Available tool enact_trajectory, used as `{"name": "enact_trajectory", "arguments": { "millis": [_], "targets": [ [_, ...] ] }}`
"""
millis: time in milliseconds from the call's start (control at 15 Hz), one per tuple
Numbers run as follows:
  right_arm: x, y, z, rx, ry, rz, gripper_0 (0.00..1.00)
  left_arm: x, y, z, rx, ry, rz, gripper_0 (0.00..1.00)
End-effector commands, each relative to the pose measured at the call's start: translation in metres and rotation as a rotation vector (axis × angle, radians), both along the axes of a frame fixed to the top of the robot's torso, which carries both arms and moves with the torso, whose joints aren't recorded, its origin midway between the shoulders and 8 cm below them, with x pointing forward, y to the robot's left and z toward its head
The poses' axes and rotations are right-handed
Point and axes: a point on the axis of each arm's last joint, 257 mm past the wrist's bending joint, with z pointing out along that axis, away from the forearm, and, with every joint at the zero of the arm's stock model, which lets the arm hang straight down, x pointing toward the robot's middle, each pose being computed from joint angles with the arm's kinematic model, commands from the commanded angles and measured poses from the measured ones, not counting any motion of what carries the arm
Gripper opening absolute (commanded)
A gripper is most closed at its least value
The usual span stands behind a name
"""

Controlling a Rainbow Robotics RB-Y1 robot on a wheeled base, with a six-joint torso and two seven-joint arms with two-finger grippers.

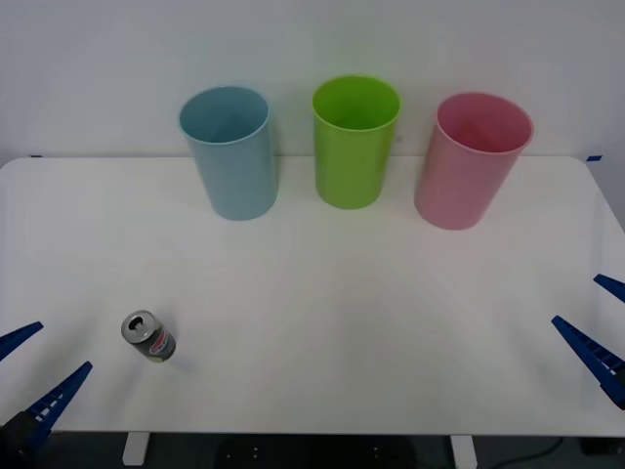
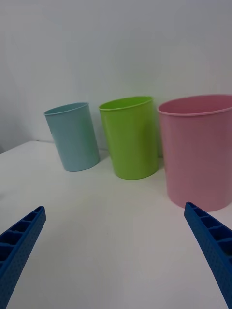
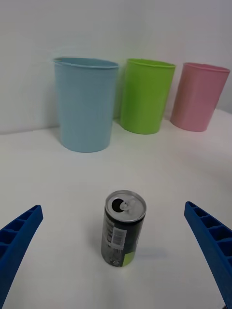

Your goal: Grasp the object on the table and drop it into the matching bin: aluminum can to the light blue bin, PET bottle to the pink bin.

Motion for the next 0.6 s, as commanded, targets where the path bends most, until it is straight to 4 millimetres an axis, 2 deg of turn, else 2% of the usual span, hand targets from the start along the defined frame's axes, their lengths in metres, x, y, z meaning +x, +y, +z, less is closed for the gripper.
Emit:
{"name": "enact_trajectory", "arguments": {
  "millis": [67, 267, 600],
  "targets": [
    [0.0, 0.0, 0.0, 0.0, 0.0, 0.0, 1.0, -0.005, 0.003, -0.018, 0.052, 0.036, 0.013, 1.0],
    [0.0, 0.0, 0.0, 0.0, 0.0, 0.0, 1.0, -0.012, 0.003, -0.039, 0.083, 0.066, 0.021, 1.0],
    [0.0, 0.0, 0.0, 0.0, 0.0, 0.0, 1.0, -0.008, 0.002, -0.069, 0.129, 0.026, 0.045, 1.0]
  ]
}}
